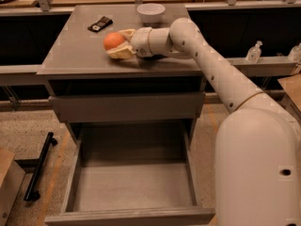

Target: Pick orange from middle drawer and place on counter

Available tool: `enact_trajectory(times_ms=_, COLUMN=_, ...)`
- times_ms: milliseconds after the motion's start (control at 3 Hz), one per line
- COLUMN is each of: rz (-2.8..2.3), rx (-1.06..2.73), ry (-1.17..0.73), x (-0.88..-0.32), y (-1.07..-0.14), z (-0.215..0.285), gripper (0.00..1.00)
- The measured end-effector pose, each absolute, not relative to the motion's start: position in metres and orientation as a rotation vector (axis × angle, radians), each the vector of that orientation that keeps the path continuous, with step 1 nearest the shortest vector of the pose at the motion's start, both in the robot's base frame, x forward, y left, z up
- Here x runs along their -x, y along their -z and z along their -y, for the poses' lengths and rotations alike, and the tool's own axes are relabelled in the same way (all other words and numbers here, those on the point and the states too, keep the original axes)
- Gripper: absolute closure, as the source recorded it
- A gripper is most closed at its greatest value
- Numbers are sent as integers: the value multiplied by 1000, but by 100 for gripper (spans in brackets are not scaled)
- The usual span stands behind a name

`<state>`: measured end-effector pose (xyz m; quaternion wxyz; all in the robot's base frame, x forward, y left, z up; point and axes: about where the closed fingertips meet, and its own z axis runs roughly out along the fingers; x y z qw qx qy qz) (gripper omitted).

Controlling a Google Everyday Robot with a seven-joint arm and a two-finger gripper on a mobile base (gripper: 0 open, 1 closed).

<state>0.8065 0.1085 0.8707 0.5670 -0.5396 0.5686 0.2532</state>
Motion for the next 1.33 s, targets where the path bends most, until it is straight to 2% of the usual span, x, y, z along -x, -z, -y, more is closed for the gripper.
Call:
enact_trajectory(times_ms=667, rz=-1329, rx=1285, ry=-618, x=-815, y=-867, z=-130, gripper=15)
enact_trajectory(times_ms=1000, rz=-1338, rx=1294, ry=-620, x=-816, y=-864, z=-132, gripper=0)
enact_trajectory(times_ms=1333, rz=-1338, rx=1294, ry=-620, x=-816, y=-864, z=-133, gripper=0)
